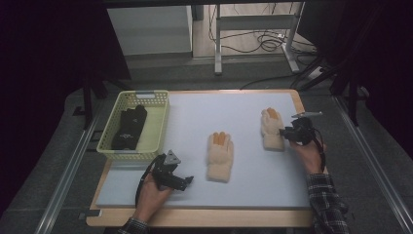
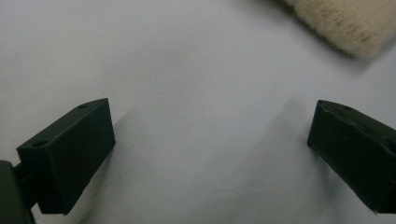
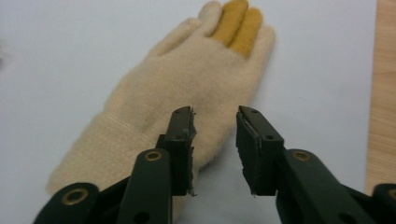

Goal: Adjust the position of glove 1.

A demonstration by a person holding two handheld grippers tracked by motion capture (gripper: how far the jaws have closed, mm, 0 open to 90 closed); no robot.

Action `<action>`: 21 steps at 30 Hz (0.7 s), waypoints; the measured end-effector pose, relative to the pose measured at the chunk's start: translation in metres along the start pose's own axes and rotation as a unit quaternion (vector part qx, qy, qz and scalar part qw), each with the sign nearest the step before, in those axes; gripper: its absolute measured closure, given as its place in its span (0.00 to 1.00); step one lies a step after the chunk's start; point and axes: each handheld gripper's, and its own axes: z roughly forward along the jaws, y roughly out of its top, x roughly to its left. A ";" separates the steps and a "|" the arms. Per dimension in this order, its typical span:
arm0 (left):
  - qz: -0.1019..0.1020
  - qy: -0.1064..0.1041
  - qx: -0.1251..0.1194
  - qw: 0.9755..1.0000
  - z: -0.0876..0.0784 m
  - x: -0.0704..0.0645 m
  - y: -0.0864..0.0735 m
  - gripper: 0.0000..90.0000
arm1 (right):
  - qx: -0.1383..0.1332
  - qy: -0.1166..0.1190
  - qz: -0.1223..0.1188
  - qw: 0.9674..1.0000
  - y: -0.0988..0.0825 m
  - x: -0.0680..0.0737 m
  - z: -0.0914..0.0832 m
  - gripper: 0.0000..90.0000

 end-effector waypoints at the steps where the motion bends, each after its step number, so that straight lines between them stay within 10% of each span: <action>1: 0.000 0.000 0.000 1.000 0.000 0.000 0.000 0.01 | 0.005 -0.006 -0.001 1.000 -0.001 0.000 0.003 0.67; 5: -0.001 0.000 -0.001 1.000 0.000 0.000 0.000 0.01 | 0.010 0.001 0.028 1.000 -0.008 -0.003 0.012 0.65; 11: -0.001 0.000 -0.001 1.000 0.000 0.000 0.000 0.01 | 0.010 0.021 0.041 0.999 -0.010 0.000 0.012 0.96; 21: 0.000 0.000 0.000 1.000 0.000 0.000 0.000 0.01 | -0.002 -0.020 -0.015 1.000 0.005 0.014 -0.016 0.97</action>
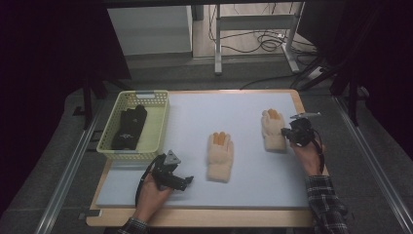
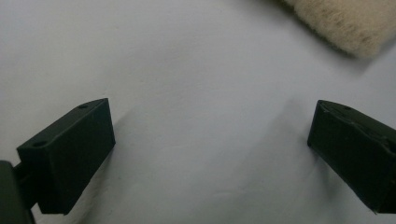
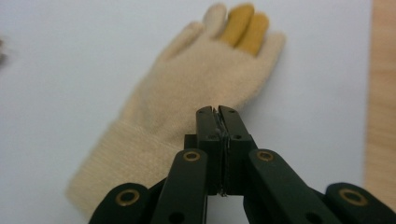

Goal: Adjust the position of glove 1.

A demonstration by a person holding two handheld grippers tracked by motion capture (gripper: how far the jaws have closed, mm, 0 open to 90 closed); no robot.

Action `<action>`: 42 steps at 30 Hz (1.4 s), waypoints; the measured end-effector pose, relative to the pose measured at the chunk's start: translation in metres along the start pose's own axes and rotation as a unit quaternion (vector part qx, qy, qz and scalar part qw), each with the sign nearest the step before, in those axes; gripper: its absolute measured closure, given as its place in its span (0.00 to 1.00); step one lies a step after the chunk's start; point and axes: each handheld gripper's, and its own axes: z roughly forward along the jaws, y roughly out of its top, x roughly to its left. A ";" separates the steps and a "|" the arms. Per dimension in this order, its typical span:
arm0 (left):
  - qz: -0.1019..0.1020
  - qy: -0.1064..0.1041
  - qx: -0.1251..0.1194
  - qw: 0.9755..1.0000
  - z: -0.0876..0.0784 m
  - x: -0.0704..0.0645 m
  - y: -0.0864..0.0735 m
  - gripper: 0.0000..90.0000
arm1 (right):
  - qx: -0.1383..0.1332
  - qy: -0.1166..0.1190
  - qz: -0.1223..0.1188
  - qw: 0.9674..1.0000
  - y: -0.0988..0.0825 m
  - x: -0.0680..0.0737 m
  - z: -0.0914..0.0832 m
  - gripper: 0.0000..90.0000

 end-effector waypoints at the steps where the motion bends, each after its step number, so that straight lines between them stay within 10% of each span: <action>1: 0.000 0.000 0.000 1.000 0.000 0.000 0.000 0.01 | -0.001 -0.005 -0.007 1.000 0.002 0.001 -0.004 0.97; 10: 0.000 0.000 0.000 1.000 0.000 0.000 0.000 0.01 | -0.016 0.021 -0.040 0.999 0.021 0.028 -0.028 0.96; 25: 0.000 0.000 0.000 1.000 0.000 0.000 0.000 0.01 | 0.001 0.120 -0.106 0.987 0.037 0.115 0.007 0.83; 34: 0.000 0.000 0.000 1.000 0.000 0.000 0.000 0.01 | -0.002 0.102 -0.086 0.991 0.032 0.086 0.019 0.64; 42: -0.002 0.000 -0.002 1.000 0.000 0.000 0.000 0.01 | -0.013 0.151 -0.094 0.984 0.018 0.069 0.040 0.46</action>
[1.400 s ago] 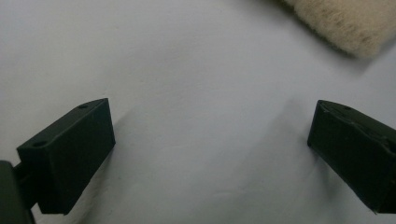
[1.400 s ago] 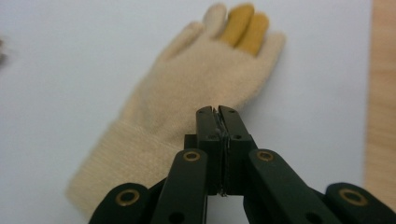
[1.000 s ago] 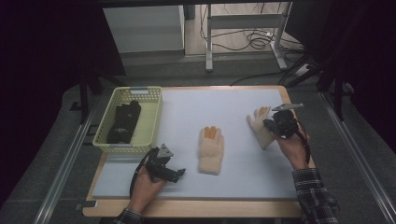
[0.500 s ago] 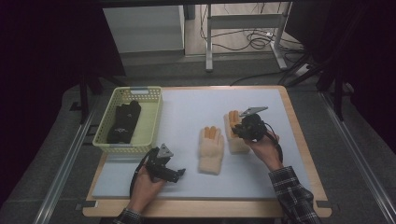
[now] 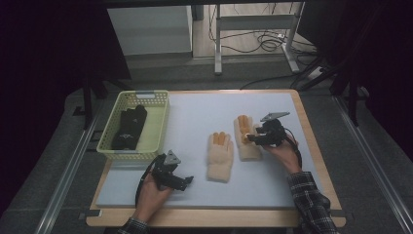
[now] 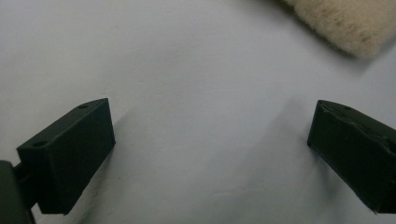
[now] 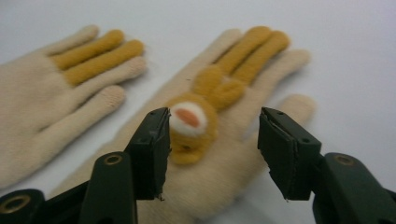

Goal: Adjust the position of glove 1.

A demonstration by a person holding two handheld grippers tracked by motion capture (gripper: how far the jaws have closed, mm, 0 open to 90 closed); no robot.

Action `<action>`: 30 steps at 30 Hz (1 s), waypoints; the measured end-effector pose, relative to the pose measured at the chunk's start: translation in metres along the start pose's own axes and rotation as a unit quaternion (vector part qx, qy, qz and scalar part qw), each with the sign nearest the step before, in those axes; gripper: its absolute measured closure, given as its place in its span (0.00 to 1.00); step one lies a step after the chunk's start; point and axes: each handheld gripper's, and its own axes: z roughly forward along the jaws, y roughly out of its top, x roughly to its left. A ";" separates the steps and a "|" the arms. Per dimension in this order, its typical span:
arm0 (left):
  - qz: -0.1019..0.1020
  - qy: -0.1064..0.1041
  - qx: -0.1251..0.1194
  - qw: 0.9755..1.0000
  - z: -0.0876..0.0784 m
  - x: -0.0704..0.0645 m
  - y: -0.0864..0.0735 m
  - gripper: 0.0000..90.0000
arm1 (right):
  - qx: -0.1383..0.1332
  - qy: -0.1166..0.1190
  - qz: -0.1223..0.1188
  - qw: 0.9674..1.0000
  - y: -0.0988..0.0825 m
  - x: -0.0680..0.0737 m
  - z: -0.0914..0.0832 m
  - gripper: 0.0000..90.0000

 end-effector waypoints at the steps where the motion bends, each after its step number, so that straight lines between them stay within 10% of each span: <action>1: 0.001 0.000 0.001 1.000 0.000 0.000 0.000 0.01 | -0.001 0.007 -0.009 1.000 -0.001 0.001 0.002 0.46; 9: 0.001 0.000 0.001 1.000 0.000 0.000 0.000 0.01 | 0.033 0.017 -0.078 0.996 0.000 0.011 0.025 0.51; 15: 0.001 0.000 0.001 1.000 0.000 0.000 0.000 0.01 | 0.029 0.011 -0.049 0.998 0.000 0.013 0.021 0.68; 30: 0.001 0.000 0.001 1.000 0.000 0.000 0.000 0.01 | -0.030 0.046 -0.013 0.998 0.011 0.048 -0.030 0.68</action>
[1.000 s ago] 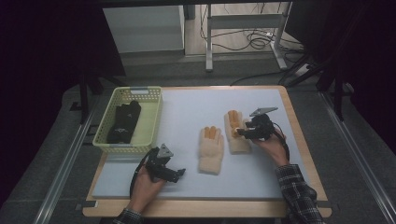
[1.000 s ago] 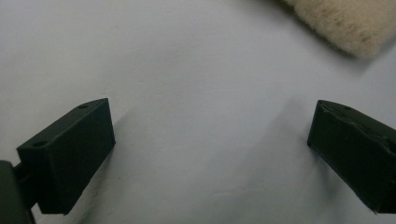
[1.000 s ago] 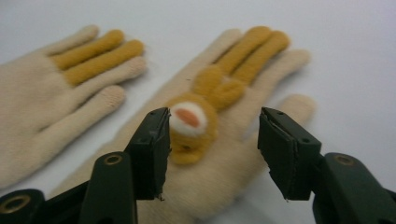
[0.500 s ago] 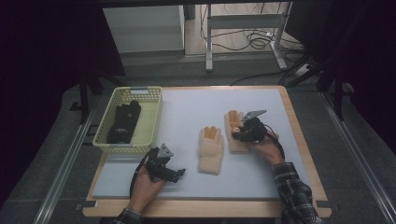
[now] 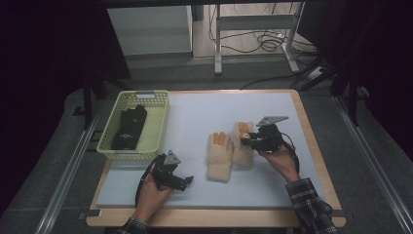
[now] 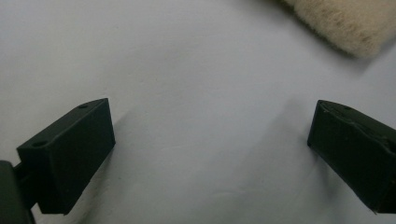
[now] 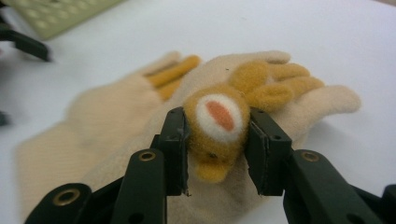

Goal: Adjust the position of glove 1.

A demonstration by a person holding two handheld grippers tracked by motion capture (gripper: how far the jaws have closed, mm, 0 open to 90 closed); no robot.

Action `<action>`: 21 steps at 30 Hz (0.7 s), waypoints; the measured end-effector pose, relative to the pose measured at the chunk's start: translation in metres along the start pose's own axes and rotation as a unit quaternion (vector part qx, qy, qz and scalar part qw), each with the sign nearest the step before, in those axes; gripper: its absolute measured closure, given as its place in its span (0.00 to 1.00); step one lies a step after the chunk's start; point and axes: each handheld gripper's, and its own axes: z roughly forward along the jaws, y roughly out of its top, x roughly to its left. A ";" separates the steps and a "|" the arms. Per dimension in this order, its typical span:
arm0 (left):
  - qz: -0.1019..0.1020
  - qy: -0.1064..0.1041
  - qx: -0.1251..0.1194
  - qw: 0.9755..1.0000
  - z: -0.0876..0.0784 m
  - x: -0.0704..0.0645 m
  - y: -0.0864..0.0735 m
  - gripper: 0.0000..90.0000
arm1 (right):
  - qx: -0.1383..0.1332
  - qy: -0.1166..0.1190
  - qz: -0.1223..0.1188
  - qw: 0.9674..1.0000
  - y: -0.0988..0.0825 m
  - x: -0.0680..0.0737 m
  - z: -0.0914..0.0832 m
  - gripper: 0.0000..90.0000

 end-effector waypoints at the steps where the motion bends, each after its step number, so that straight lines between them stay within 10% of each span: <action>1: 0.000 0.000 0.000 1.000 0.000 0.000 0.000 0.01 | -0.001 0.004 -0.001 1.000 0.002 0.005 -0.003 0.68; 12: 0.000 0.001 -0.002 1.000 0.000 0.000 0.000 0.01 | 0.009 0.047 -0.005 0.999 0.021 0.063 -0.004 0.68; 21: 0.000 0.000 0.000 1.000 0.000 0.000 0.000 0.01 | 0.042 -0.020 -0.018 0.999 0.014 0.081 0.054 0.65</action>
